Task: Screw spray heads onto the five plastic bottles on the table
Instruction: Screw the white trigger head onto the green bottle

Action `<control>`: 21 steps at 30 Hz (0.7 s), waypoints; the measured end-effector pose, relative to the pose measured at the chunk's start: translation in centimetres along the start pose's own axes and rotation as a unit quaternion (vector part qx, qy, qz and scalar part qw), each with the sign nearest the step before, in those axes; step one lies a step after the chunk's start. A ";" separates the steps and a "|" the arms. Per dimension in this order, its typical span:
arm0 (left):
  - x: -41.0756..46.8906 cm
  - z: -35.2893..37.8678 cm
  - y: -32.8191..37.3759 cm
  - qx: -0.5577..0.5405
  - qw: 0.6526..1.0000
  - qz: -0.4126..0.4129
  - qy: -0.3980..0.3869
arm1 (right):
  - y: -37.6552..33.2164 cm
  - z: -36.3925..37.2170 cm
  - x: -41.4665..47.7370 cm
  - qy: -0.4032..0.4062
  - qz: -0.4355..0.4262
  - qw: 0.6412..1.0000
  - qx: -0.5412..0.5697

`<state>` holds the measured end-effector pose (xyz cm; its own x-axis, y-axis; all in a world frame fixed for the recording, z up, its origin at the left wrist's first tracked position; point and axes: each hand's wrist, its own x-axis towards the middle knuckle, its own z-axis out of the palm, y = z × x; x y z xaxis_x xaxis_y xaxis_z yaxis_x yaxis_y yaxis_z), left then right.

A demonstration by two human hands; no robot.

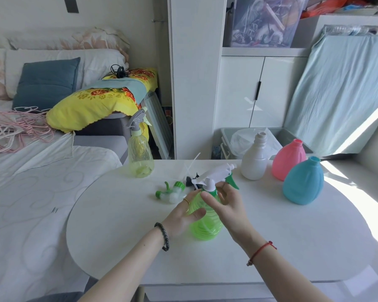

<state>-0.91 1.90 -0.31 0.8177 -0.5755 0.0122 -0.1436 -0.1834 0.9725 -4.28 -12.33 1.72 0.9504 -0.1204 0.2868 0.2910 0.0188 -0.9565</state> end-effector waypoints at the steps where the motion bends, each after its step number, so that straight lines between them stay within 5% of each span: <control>1: 0.0 0.0 0.1 -0.010 1.000 0.000 -0.004 | -0.1 0.0 -0.1 -0.010 0.009 1.000 0.024; 9: 0.2 -0.2 -0.1 -0.034 0.999 -0.008 -0.015 | 0.4 -0.1 -0.1 0.036 0.049 0.996 0.066; 14: 0.3 -0.1 -0.4 -0.042 0.999 0.007 0.000 | 0.1 -0.9 -0.1 -0.047 0.037 0.998 0.033; 21: 0.3 0.0 -0.6 -0.030 1.000 0.006 0.007 | 0.2 -0.7 -0.4 -0.046 0.029 0.998 0.031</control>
<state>-0.61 1.83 -0.94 0.8239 -0.5660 0.0272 -0.1208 -0.1285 0.9843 -4.66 -12.97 1.43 0.9713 -0.0256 0.2367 0.2380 0.0841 -0.9676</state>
